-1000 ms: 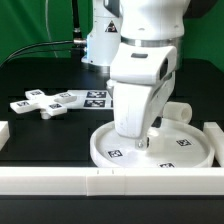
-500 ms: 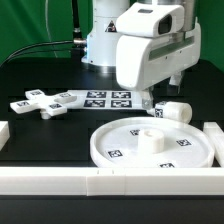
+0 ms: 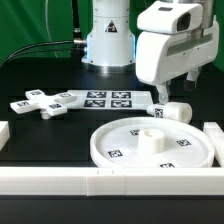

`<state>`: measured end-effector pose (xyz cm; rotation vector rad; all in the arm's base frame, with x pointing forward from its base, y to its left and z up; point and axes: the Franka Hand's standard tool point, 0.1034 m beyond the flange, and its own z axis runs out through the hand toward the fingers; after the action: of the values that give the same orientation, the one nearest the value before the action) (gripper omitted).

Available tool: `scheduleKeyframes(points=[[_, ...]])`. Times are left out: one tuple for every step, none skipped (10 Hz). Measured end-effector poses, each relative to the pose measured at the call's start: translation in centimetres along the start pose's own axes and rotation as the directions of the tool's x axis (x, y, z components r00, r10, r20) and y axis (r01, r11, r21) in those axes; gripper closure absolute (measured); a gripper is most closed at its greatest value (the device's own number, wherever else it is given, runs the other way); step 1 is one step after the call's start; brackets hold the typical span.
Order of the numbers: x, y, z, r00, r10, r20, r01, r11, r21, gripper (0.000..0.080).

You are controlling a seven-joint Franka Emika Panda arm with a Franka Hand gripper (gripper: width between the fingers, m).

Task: Assemble round table

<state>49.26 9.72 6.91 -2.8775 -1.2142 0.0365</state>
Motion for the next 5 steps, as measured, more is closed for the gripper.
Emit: scheduleKeyframes(points=[[0.0,0.0,0.0,1.000,-0.001,0.000,0.001,1.000,0.000,0.0150],[-0.3,-0.5,0.0,0.999,0.008,0.051,-0.009,1.000,0.020,0.0150],[-0.2,-1.2,0.0,0.991,0.007,0.133,-0.013,0.999,0.042,0.0150],[0.1,-1.4,0.1,0.983,0.021,0.182,-0.029,0.999,0.044,0.0150],[-0.1,-1.5,0.6,0.975,0.041,0.217,-0.048,0.998,0.027,0.0150]])
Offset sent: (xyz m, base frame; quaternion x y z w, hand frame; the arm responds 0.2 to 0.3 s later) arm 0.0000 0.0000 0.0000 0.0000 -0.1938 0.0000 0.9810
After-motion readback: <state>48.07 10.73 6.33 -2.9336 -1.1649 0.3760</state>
